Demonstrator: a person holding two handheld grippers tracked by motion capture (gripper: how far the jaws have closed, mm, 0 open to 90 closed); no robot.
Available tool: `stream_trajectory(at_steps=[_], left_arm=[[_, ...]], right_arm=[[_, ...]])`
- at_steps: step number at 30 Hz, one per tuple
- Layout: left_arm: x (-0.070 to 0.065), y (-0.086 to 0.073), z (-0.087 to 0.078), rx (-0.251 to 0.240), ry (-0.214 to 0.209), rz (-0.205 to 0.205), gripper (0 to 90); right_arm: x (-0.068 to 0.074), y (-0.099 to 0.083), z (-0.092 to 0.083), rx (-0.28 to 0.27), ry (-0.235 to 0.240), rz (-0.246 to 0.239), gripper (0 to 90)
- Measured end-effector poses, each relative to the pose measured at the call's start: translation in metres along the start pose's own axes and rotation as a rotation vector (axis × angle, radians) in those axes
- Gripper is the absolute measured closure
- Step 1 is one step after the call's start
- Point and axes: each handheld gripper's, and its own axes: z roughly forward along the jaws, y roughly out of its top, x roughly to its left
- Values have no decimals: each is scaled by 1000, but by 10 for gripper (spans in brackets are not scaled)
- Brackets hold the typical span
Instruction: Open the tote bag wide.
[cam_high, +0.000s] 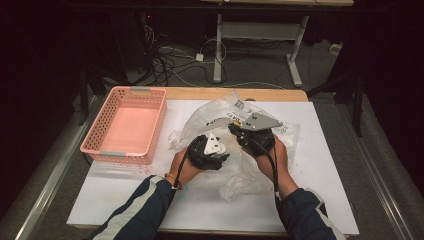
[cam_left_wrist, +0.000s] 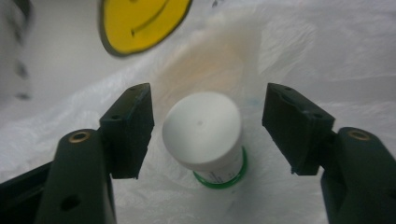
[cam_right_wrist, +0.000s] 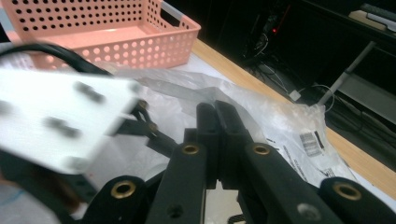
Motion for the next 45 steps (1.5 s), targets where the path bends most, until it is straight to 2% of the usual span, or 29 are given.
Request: stream_trajectory(at_steps=[1,4,5,6,9,11,14,16,18,19,20,22,23,24,26,28,29,31,33,36,38,39,40,41,42,44,45], left_arm=[[0,0,0,0,0,0,327],[-11,6,-18,-38,20,61,326],[-18,9,-33,-69,21,106,326],[-18,9,-33,-69,21,106,327],[-25,10,-59,-115,19,129,326],[-27,10,-77,-153,27,128,306],[-26,7,-103,-193,76,138,289],[-21,3,-116,-211,115,122,265],[-11,-3,-123,-204,150,100,236],[-5,-8,-124,-183,181,101,228],[-1,-11,-122,-167,190,96,195],[10,-20,-116,-114,198,64,185],[15,-24,-112,-86,190,52,185],[20,-28,-107,-64,163,38,184],[26,-32,-96,-5,156,5,187],[28,-33,-91,4,125,-12,198],[28,-33,-87,23,137,-10,214],[29,-33,-83,32,122,-15,238],[30,-34,-79,50,132,-29,278],[33,-35,-76,64,151,-47,387],[35,-36,-76,61,156,-60,415],[35,-36,-76,58,158,-62,537],[36,-36,-77,57,150,-65,537],[35,-37,-77,53,137,-58,644],[35,-37,-78,51,139,-48,644],[33,-36,-80,47,129,-39,788],[31,-36,-82,51,122,-20,814]], right_arm=[[-1,-1,0,1,2,-1,900],[-1,-4,1,5,0,2,900],[-1,-6,0,6,-2,5,900],[-2,-7,0,8,-1,8,900],[-2,-10,-1,13,0,13,900],[-3,-14,-3,15,3,15,900],[-4,-17,-5,21,5,15,900],[-4,-18,-6,24,6,11,900],[-3,-20,-7,28,9,9,900],[-2,-21,-9,34,15,2,900],[-2,-22,-10,34,17,2,900],[-2,-22,-11,34,20,1,900],[-2,-22,-13,32,21,-5,900],[-2,-21,-17,27,21,-5,900],[-4,-21,-22,19,21,-3,900],[-5,-21,-24,16,22,0,900],[-6,-21,-25,12,21,0,900],[-9,-21,-28,5,20,12,900],[-13,-22,-30,2,19,16,900],[-19,-24,-34,-3,15,32,900],[-20,-24,-35,-6,11,38,900],[-22,-24,-36,-11,8,39,900],[-22,-24,-36,-11,8,39,900],[-21,-24,-36,-8,9,38,900],[-21,-24,-36,-8,9,38,900],[-18,-25,-33,-1,5,21,900],[-18,-25,-33,-1,9,23,868]])
